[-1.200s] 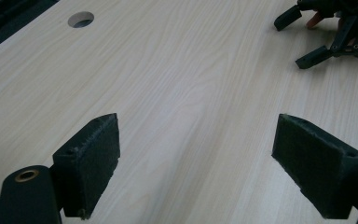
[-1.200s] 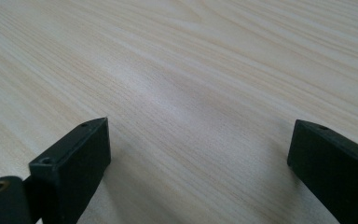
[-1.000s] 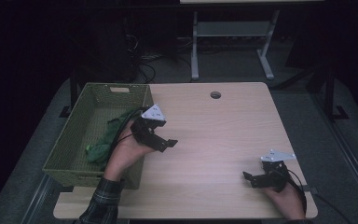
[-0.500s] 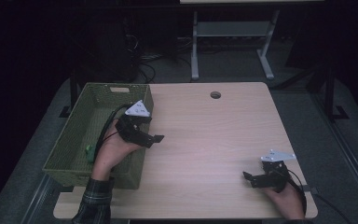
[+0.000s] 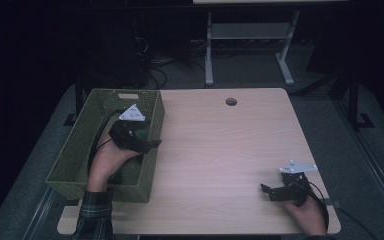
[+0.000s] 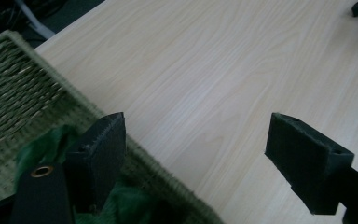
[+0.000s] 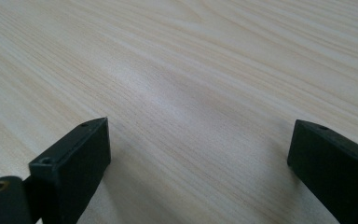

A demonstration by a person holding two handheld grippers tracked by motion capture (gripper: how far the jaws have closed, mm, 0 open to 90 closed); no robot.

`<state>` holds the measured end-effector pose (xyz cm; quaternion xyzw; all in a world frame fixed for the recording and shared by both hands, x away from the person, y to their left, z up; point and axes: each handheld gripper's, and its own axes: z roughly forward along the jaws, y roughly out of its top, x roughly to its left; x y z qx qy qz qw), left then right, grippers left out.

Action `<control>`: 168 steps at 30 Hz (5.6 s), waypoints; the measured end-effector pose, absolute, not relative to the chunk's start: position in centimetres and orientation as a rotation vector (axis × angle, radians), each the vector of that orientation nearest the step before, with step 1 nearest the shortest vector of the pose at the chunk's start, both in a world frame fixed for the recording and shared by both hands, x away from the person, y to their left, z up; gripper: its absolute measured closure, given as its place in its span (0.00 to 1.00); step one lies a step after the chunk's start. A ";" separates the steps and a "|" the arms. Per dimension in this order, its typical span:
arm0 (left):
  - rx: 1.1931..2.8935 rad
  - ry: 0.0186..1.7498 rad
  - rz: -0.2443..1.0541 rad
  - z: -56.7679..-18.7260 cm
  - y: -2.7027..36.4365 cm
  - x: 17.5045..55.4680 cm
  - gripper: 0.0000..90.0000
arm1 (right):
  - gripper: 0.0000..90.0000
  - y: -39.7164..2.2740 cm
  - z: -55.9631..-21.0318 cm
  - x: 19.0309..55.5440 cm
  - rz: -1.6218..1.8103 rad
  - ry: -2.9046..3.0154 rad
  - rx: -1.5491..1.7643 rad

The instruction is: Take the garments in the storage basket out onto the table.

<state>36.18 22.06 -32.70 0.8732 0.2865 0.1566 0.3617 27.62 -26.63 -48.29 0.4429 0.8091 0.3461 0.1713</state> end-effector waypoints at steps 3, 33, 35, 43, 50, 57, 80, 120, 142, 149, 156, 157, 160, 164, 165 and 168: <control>2.251 0.748 0.409 -32.8 22.9 36.3 0.24 | 0.06 -26.6 -48.3 27.6 0.983 2.297 1.256; 2.323 1.049 0.540 -36.5 29.3 38.1 0.29 | 0.06 -26.6 -48.3 27.6 0.983 2.298 1.257; 2.327 1.071 0.538 -36.9 29.5 38.2 0.29 | 0.06 -26.6 -48.3 27.6 0.983 2.298 1.257; 2.358 1.116 0.483 -38.8 30.3 38.8 0.29 | 0.06 -26.6 -48.3 27.6 0.983 2.297 1.256; 2.395 1.149 0.437 -39.9 30.5 39.3 0.29 | 0.06 -26.6 -48.3 27.6 0.983 2.297 1.257; 2.417 1.217 0.389 -41.0 30.7 39.7 0.29 | 0.06 -26.6 -48.3 27.6 0.983 2.298 1.257; 2.307 1.276 0.258 -39.8 31.6 39.2 0.85 | 0.06 -26.6 -48.3 27.6 0.983 2.297 1.256; 1.983 1.115 0.228 -29.6 32.2 37.2 0.85 | 0.06 -26.6 -48.3 27.4 0.995 2.324 1.229; 1.900 0.971 0.306 -22.4 30.2 36.9 0.86 | 0.06 -26.6 -48.3 27.4 0.995 2.328 1.223; 1.889 0.901 0.293 -21.3 28.6 36.7 0.86 | 0.06 -26.6 -48.3 27.3 0.995 2.328 1.222; 1.891 0.849 0.259 -21.4 26.0 36.9 0.86 | 0.06 -26.6 -48.3 27.4 0.994 2.330 1.220; 1.891 0.843 0.256 -21.5 25.6 37.0 0.86 | 0.06 -26.6 -48.3 27.3 0.995 2.329 1.222; 1.893 0.827 0.249 -21.6 24.6 37.1 0.86 | 0.06 -26.6 -48.3 27.3 0.995 2.329 1.222; 1.883 0.810 0.245 -21.7 23.2 37.2 0.86 | 0.06 -26.6 -48.3 27.3 0.995 2.329 1.222; 1.882 0.806 0.246 -21.8 22.7 37.2 0.86 | 0.06 -26.6 -48.3 27.3 0.995 2.329 1.222; 1.887 0.788 0.238 -22.0 21.4 37.1 0.86 | 0.06 -26.6 -48.3 27.3 0.995 2.329 1.222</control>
